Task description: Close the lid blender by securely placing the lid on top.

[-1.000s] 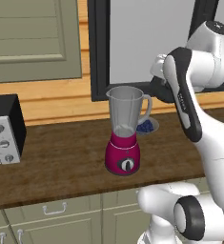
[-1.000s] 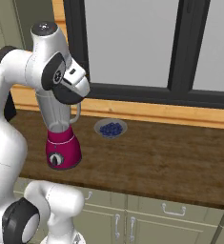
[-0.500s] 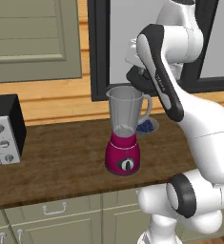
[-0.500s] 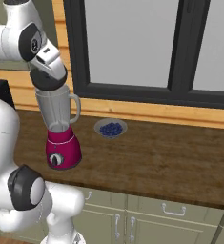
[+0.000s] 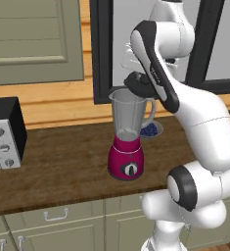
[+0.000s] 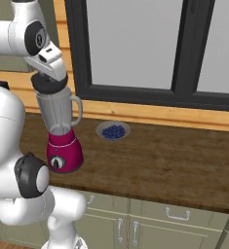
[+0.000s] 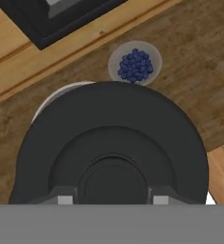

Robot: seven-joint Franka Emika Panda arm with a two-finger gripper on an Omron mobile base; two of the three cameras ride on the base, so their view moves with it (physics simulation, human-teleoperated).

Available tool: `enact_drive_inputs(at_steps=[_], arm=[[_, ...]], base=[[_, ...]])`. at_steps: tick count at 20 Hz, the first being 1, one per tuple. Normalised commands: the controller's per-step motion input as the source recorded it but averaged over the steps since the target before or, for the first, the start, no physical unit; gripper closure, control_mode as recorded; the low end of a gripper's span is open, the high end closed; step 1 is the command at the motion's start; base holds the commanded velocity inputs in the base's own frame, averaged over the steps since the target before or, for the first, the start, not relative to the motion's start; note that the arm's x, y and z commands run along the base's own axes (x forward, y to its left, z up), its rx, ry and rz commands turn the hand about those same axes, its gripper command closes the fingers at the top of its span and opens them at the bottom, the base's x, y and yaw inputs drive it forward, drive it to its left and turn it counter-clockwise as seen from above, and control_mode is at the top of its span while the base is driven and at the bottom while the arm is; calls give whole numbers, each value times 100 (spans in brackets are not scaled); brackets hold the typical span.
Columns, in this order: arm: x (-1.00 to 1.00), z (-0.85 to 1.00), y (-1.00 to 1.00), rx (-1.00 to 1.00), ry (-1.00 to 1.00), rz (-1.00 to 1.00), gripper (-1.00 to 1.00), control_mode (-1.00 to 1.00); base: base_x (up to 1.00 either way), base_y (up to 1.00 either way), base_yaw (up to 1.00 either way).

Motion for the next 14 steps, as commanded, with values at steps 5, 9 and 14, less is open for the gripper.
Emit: enact_drive_inputs(at_steps=[5,9,14], arm=[[1,-28,11,0,4,0,100,-100],[10,-20,6,0,2,0,100,-100],[28,0,31,0,8,0,100,-100]], base=[[0,0,0],[0,0,0],[0,0,0]])
